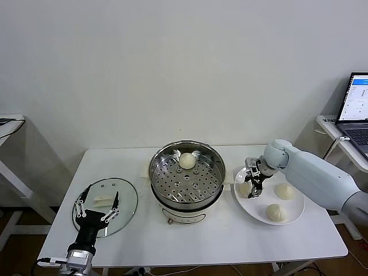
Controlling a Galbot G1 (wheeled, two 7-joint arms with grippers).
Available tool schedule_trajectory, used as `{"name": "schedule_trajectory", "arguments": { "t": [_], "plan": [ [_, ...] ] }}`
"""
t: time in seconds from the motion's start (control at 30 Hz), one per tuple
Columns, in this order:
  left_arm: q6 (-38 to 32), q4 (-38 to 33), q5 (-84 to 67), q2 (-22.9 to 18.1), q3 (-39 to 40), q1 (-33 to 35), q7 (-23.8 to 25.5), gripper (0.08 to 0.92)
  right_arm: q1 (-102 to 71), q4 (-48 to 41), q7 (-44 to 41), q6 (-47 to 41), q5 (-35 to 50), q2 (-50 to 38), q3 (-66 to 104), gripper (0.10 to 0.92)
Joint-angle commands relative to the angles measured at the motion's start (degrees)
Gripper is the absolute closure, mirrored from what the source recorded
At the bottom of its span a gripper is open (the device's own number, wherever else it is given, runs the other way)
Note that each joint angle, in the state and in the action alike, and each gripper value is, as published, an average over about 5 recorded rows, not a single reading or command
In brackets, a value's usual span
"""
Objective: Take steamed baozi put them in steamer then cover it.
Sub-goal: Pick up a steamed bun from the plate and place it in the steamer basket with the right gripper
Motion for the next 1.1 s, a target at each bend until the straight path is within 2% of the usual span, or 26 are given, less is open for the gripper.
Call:
{"name": "schedule_trajectory", "arguments": {
  "t": [0.03, 0.3, 0.57, 0.83, 1.1],
  "plan": [
    [0.09, -0.51, -0.02, 0.09, 0.04, 0.08, -0.04, 0.177, 8.57, 7.37, -0.41, -2.6, 8.86, -5.73, -6.22, 0.313],
    [0.02, -0.71, 0.02, 0.49, 0.24, 0.09, -0.03, 0.177, 32.78, 21.44, -1.65, -7.92, 23.5, -10.93, -25.07, 0.313],
    [0.26, -1.38, 0.0, 1.07, 0.48, -0.13, 0.01, 0.177, 47.04, 28.26, -1.46, -13.56, 32.57, -5.77, -34.1, 0.313],
    [0.21, -1.19, -0.1, 1.41, 0.02, -0.1, 0.12, 0.177, 47.5, 26.32, 1.25, -18.21, 38.07, 8.99, -33.79, 0.313],
    [0.24, -0.68, -0.4, 1.46, -0.82, -0.33, 0.25, 0.177, 41.54, 16.83, 1.93, -19.25, 37.25, 22.68, -31.76, 0.313]
  ]
}}
